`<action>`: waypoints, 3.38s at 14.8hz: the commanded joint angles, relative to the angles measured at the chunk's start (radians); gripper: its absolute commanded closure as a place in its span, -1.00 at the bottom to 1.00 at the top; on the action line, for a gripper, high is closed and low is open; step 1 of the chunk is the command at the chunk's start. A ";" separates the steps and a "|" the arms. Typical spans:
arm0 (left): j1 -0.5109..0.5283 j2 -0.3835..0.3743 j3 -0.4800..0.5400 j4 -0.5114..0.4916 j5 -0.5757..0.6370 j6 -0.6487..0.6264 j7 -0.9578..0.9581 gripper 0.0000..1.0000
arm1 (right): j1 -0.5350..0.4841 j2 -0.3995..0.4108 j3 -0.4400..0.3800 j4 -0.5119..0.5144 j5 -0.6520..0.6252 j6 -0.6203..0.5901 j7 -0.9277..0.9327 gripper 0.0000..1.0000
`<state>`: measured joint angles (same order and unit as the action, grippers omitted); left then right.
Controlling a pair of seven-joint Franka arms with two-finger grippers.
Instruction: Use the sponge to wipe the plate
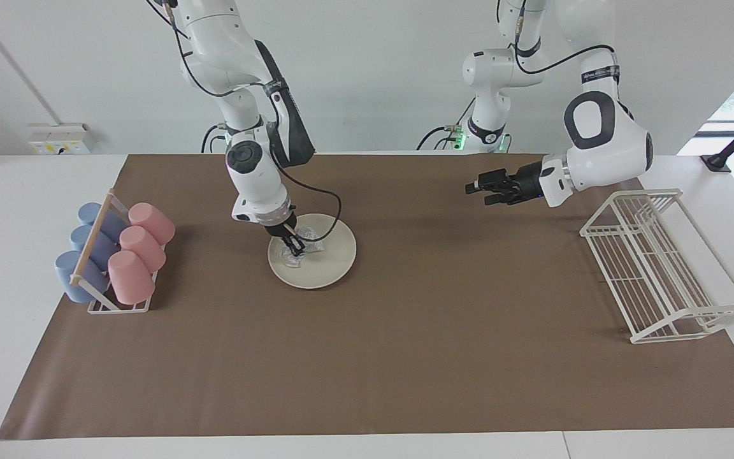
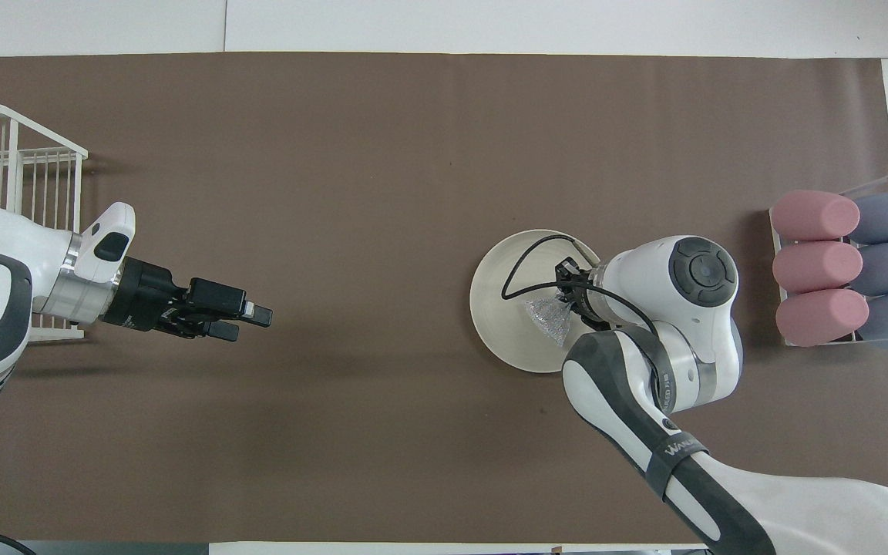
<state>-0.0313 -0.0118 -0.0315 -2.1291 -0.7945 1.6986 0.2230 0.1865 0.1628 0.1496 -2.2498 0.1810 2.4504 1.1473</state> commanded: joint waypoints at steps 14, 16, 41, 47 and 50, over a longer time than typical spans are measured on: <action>-0.009 -0.014 -0.004 0.018 0.061 0.015 -0.027 -1.00 | 0.065 0.015 0.010 -0.037 0.021 0.045 0.064 1.00; -0.009 -0.014 -0.004 0.018 0.061 0.018 -0.027 -1.00 | 0.007 0.015 0.010 -0.037 0.021 0.042 -0.052 1.00; -0.009 -0.014 -0.005 0.020 0.089 0.027 -0.030 -1.00 | 0.214 -0.020 0.015 0.172 0.020 -0.131 0.516 1.00; 0.005 -0.020 -0.008 -0.023 -0.121 0.023 0.100 -1.00 | 0.306 0.041 0.013 0.493 -0.078 -0.401 0.851 1.00; 0.031 -0.033 -0.008 -0.060 -0.294 -0.051 0.182 -1.00 | 0.367 0.064 0.015 0.559 -0.132 -0.410 1.003 1.00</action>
<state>-0.0251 -0.0151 -0.0351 -2.1467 -1.0090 1.6940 0.3519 0.5223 0.1752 0.1613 -1.7618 0.0826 2.0604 2.0656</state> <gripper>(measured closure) 0.000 0.899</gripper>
